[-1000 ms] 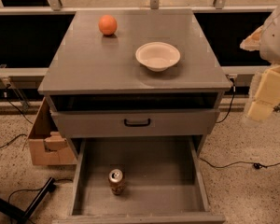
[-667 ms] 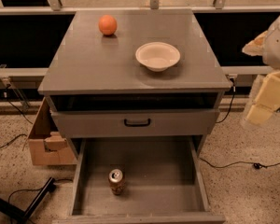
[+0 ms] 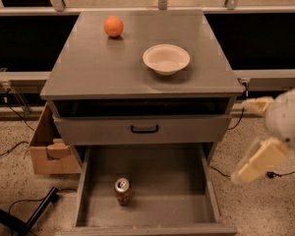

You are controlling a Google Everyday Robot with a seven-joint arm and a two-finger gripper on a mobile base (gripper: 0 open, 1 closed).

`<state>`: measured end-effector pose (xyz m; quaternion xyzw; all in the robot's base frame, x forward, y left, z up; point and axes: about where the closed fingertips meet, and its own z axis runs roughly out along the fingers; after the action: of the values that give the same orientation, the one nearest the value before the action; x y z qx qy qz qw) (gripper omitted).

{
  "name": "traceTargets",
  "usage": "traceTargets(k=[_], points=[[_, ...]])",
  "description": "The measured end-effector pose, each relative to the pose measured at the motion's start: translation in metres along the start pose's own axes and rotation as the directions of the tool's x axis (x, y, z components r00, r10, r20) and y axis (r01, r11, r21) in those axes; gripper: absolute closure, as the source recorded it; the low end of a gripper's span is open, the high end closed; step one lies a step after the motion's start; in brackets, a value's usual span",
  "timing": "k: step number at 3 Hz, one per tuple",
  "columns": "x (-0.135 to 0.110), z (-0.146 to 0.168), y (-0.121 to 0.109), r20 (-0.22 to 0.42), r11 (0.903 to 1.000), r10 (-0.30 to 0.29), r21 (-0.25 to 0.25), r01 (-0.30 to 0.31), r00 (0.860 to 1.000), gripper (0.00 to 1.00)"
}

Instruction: Pick orange can from middle drawer and place on counter

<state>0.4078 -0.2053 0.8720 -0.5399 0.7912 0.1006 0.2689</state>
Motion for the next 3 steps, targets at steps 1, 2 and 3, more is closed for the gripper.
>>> traceTargets(k=[1, 2, 3], points=[[0.027, 0.077, 0.034, 0.188, 0.996, 0.067, -0.071, -0.054, 0.98, 0.0], [0.012, 0.148, 0.035, 0.501, 0.9885, 0.151, -0.066, -0.136, 0.852, 0.0], [-0.017, 0.185, 0.023, 0.661, 0.9865, 0.135, -0.02, -0.162, 0.739, 0.0]])
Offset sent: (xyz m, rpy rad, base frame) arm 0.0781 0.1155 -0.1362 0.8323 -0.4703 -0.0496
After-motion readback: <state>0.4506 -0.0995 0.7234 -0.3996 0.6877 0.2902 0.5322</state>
